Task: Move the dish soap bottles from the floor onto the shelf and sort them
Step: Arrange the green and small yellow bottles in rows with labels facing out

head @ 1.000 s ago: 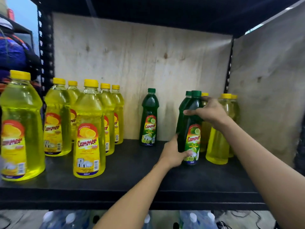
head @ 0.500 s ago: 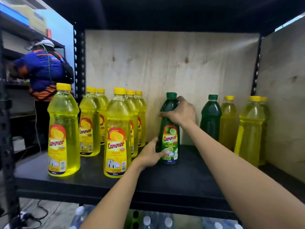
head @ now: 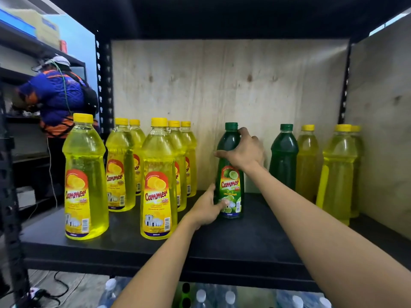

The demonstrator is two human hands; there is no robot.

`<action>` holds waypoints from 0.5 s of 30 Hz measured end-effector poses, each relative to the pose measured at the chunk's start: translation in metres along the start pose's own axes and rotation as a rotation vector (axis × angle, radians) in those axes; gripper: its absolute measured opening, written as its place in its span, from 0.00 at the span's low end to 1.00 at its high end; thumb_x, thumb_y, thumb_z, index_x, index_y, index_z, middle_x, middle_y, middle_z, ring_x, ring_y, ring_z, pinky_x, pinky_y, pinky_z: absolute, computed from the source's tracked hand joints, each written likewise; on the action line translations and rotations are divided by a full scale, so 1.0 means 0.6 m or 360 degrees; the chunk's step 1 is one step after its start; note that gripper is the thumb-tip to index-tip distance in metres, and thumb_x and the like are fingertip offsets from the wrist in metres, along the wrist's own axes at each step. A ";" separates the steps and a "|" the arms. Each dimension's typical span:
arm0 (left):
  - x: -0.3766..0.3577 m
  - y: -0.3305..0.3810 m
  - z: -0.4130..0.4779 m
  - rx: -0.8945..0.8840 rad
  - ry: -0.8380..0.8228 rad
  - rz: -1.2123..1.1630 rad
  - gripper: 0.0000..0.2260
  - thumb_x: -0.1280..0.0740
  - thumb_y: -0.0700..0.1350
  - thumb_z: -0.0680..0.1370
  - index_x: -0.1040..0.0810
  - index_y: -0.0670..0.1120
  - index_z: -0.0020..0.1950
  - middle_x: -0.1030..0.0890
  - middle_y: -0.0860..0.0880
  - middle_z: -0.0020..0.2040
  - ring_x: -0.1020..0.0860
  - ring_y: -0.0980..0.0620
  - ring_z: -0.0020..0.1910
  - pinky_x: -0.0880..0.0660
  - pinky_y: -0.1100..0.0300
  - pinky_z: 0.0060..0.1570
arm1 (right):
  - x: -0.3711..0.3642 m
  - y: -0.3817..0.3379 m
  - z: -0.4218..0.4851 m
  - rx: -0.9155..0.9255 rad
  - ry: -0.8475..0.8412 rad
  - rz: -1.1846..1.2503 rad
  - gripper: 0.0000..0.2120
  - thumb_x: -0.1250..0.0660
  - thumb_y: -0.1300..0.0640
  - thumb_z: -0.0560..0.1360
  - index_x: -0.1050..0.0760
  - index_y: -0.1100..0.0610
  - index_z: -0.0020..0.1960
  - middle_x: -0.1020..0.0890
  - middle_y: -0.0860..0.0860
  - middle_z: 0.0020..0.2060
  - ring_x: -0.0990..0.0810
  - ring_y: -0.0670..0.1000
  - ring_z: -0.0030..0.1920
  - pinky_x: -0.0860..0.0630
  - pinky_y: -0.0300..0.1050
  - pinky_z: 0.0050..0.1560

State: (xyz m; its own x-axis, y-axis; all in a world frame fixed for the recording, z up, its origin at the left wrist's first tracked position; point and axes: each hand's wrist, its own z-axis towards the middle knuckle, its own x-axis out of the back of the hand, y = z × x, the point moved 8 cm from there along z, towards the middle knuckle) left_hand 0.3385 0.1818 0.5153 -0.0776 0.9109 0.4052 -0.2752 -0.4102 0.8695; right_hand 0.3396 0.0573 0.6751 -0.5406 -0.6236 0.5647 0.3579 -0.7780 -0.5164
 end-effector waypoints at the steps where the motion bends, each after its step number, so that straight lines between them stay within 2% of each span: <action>1: 0.000 0.000 -0.001 0.0004 -0.0001 0.0004 0.34 0.31 0.45 0.79 0.46 0.49 0.80 0.32 0.50 0.76 0.32 0.52 0.72 0.33 0.51 0.72 | -0.001 0.000 -0.002 -0.0018 0.0000 -0.0006 0.47 0.23 0.33 0.61 0.36 0.51 0.72 0.23 0.58 0.60 0.21 0.62 0.59 0.20 0.56 0.55; 3: -0.002 0.002 -0.004 -0.0012 -0.0003 0.0039 0.32 0.32 0.45 0.80 0.45 0.48 0.79 0.31 0.49 0.75 0.31 0.51 0.72 0.32 0.54 0.71 | 0.000 -0.002 -0.003 -0.0036 -0.0029 -0.0017 0.46 0.23 0.33 0.61 0.36 0.51 0.72 0.23 0.57 0.60 0.22 0.62 0.59 0.21 0.57 0.56; 5: -0.002 0.013 -0.010 -0.0129 0.0047 0.0166 0.31 0.32 0.45 0.79 0.43 0.47 0.78 0.31 0.48 0.74 0.31 0.49 0.73 0.34 0.59 0.68 | 0.002 -0.001 -0.002 -0.0016 -0.0192 0.0054 0.45 0.22 0.36 0.61 0.35 0.51 0.71 0.22 0.56 0.62 0.21 0.60 0.60 0.21 0.56 0.58; 7: 0.009 0.045 -0.028 -0.0337 0.0296 0.0463 0.36 0.31 0.48 0.79 0.49 0.50 0.80 0.35 0.47 0.75 0.35 0.49 0.74 0.37 0.58 0.69 | 0.022 0.013 -0.002 -0.0057 -0.0370 0.0261 0.44 0.20 0.39 0.62 0.33 0.50 0.73 0.22 0.54 0.65 0.21 0.57 0.62 0.21 0.52 0.60; 8: 0.017 0.071 -0.048 -0.0450 0.0486 0.0619 0.37 0.32 0.50 0.79 0.53 0.53 0.80 0.37 0.47 0.75 0.36 0.50 0.75 0.38 0.59 0.69 | 0.046 0.026 0.000 -0.0084 -0.0324 0.0332 0.43 0.20 0.40 0.63 0.32 0.50 0.73 0.22 0.55 0.65 0.22 0.57 0.63 0.22 0.52 0.61; 9: 0.021 0.103 -0.072 -0.0595 0.0689 0.0734 0.37 0.33 0.51 0.80 0.53 0.53 0.81 0.37 0.47 0.74 0.36 0.51 0.73 0.38 0.60 0.68 | 0.080 0.042 0.004 -0.0079 -0.0156 0.0329 0.41 0.21 0.41 0.64 0.31 0.50 0.72 0.22 0.56 0.65 0.22 0.57 0.64 0.22 0.52 0.61; 11: 0.001 0.173 -0.121 -0.0972 0.0925 0.0836 0.31 0.35 0.50 0.81 0.46 0.53 0.80 0.32 0.48 0.67 0.31 0.53 0.65 0.34 0.64 0.63 | 0.158 0.080 0.012 -0.0070 0.0310 0.0098 0.35 0.24 0.46 0.68 0.30 0.50 0.72 0.22 0.57 0.64 0.22 0.60 0.63 0.24 0.52 0.59; 13: -0.054 0.222 -0.137 -0.1211 0.0821 0.0834 0.26 0.35 0.46 0.80 0.38 0.53 0.77 0.29 0.52 0.62 0.29 0.56 0.60 0.30 0.66 0.59 | 0.193 0.119 0.024 -0.0163 0.0466 -0.0003 0.33 0.26 0.50 0.71 0.33 0.50 0.73 0.24 0.59 0.63 0.23 0.63 0.62 0.25 0.53 0.60; 15: -0.112 0.234 -0.110 -0.1084 0.0579 0.0711 0.26 0.33 0.45 0.79 0.37 0.54 0.76 0.30 0.55 0.65 0.29 0.58 0.63 0.28 0.63 0.63 | 0.180 0.152 0.052 -0.0304 0.0272 0.0110 0.37 0.25 0.52 0.71 0.36 0.53 0.76 0.24 0.60 0.65 0.25 0.63 0.65 0.27 0.52 0.63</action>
State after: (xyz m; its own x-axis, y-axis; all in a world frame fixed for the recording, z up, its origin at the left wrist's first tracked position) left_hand 0.2422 0.0661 0.5914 -0.5815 0.6773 0.4507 -0.6471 -0.7208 0.2483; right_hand 0.3376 -0.0835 0.7088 -0.6462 -0.6401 0.4155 0.2572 -0.6953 -0.6711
